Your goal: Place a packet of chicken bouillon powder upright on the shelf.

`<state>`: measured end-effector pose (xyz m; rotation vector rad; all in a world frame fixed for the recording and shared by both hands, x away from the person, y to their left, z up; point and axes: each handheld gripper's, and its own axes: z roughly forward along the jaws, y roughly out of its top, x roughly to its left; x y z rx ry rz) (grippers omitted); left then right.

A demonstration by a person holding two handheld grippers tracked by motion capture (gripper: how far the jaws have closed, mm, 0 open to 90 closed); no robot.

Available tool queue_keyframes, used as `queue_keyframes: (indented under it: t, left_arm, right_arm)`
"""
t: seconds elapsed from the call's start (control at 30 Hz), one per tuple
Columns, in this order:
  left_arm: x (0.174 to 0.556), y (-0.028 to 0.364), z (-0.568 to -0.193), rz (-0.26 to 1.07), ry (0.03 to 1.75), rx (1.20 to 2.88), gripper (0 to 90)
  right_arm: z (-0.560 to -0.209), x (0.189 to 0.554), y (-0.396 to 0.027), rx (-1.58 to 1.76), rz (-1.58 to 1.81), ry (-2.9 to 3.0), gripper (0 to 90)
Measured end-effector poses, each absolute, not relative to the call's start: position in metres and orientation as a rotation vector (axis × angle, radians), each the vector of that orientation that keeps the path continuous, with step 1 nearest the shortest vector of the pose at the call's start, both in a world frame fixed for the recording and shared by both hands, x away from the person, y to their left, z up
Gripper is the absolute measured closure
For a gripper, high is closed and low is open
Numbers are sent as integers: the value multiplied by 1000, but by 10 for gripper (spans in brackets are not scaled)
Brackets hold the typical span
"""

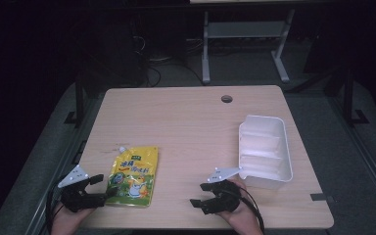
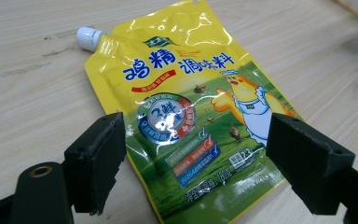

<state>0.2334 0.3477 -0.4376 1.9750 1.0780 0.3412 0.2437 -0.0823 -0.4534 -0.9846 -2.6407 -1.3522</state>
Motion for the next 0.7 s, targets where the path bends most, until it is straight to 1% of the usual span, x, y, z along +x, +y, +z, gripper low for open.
queue_keyframes:
  t: [0.27,0.7]
  left_arm:
    - [239,348,-439,337,1065,2000,212]
    - [253,347,-438,322,1071,2006,293]
  right_arm:
    - [-453,248,-77,-980,-1360,-2641,322]
    - [-436,285,-55,-986,-1376,-2629,315]
